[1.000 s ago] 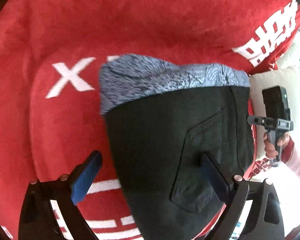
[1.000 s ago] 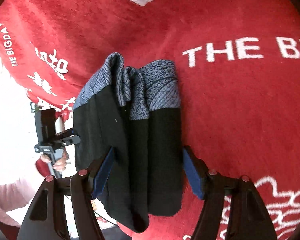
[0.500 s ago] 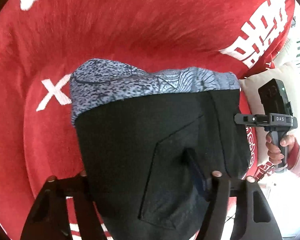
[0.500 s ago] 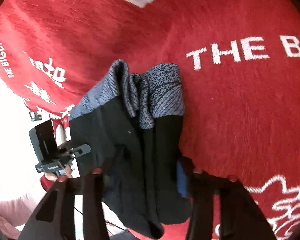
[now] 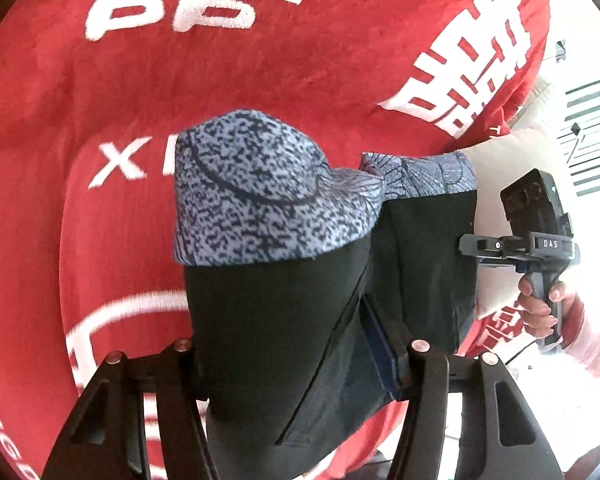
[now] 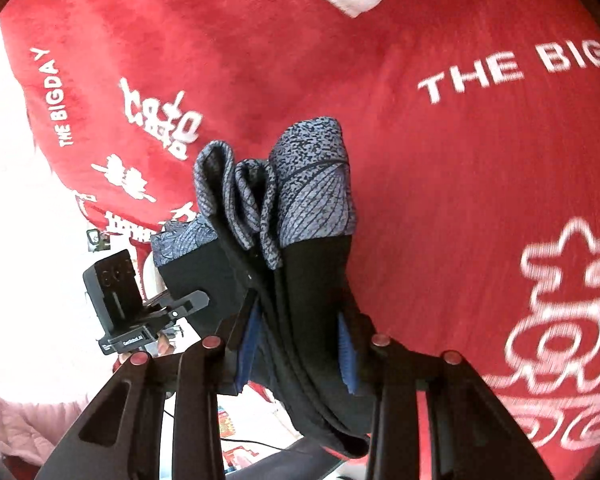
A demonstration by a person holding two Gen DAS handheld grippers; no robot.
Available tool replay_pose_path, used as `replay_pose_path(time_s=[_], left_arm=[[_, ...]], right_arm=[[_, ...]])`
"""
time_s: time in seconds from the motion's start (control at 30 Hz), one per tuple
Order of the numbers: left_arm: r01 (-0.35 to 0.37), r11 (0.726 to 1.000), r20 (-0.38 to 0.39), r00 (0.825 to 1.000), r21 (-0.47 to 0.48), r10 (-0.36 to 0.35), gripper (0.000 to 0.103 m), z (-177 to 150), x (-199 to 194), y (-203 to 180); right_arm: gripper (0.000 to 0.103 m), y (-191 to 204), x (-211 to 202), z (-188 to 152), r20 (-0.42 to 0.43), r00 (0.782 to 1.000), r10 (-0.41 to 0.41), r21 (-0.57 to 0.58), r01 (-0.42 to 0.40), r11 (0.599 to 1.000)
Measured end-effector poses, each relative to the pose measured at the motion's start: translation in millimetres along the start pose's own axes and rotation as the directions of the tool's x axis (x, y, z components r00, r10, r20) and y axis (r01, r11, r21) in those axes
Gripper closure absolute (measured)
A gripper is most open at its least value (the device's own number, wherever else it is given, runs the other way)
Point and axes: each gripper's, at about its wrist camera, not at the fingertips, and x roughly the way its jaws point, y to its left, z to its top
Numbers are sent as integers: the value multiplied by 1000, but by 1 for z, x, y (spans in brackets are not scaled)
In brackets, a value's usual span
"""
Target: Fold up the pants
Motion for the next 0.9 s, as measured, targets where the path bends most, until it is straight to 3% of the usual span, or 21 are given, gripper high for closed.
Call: replay_pose_path(time_s=[0.2, 0.3, 0.37, 0.43, 0.5, 0.67, 0.9], left_arm=[[5, 999, -21, 1000, -41, -5, 42, -33, -11, 1], [-37, 997, -61, 998, -70, 33, 42, -48, 8, 12], [-100, 994, -57, 994, -50, 97, 42, -55, 20, 16], [-132, 990, -30, 991, -49, 130, 34, -55, 23, 21], [-188, 980, -15, 982, -66, 187, 20, -55, 24, 25], [-285, 956, -1, 958, -72, 286, 16, -56, 23, 18], [-462, 881, -8, 886, -100, 463, 16, -65, 5, -6]], right_arm=[[65, 1, -2, -47, -16, 1000, 9, 39, -9, 999], [65, -12, 13, -58, -35, 999, -29, 61, 32, 998], [64, -20, 30, -62, -49, 994, -96, 60, 98, 993], [60, -25, 37, -60, -21, 987, -160, 51, 161, 986], [54, -26, 40, -58, 0, 978, -207, 43, 206, 978], [41, -3, 48, -59, 46, 925, -377, -69, 379, 923], [36, 17, 37, -67, 40, 833, -551, -88, 553, 829]])
